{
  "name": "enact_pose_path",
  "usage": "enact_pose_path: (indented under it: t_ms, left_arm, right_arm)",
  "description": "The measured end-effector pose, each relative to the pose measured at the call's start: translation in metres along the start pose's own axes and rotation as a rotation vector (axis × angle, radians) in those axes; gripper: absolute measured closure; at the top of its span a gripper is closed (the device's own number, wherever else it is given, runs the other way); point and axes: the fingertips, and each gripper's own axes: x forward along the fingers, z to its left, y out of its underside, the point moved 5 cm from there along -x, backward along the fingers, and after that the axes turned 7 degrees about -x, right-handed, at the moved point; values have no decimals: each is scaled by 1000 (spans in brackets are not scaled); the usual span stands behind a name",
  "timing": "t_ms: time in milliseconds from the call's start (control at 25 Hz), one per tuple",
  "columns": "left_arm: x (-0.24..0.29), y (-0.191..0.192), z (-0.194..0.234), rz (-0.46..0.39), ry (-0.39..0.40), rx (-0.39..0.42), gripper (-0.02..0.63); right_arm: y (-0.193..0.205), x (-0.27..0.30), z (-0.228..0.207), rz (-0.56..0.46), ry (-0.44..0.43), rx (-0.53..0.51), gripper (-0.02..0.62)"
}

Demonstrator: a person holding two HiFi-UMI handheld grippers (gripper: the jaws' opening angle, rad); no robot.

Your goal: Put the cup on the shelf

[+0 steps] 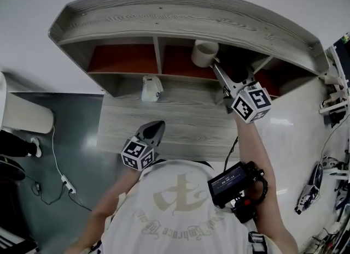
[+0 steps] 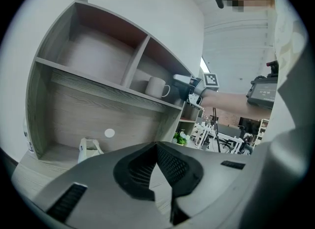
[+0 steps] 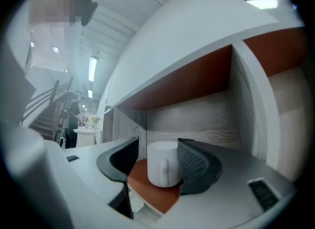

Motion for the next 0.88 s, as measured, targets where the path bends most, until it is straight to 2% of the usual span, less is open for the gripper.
enact_pose_path:
  t_ms: [320, 400, 440, 520, 600, 680, 720, 800, 880]
  left_arm:
    - [14, -3, -9, 7, 52, 11, 604]
    - [16, -4, -11, 8, 60, 14, 604]
    - [16, -4, -13, 8, 64, 15, 604]
    - [17, -6, -15, 6, 69, 16, 604]
    - [18, -7, -16, 6, 73, 19, 604]
    - [19, -8, -18, 5, 75, 22, 604]
    - [19, -8, -18, 4, 75, 23, 604]
    - [18, -8, -20, 2, 75, 25, 604]
    - [17, -10, -22, -1, 76, 28, 604]
  right_arm:
    - [5, -34, -2, -35, -2, 25, 425]
    - [10, -42, -1, -37, -6, 36, 432]
    - [12, -46, 0, -36, -7, 40, 457]
    - [17, -55, 1, -28, -6, 45, 462]
    - [22, -63, 0, -20, -2, 49, 501]
    - [25, -70, 0, -15, 7, 57, 511]
    - [26, -74, 0, -13, 10, 60, 539]
    - [30, -80, 1, -8, 14, 66, 547]
    - [34, -87, 2, -2, 14, 77, 589]
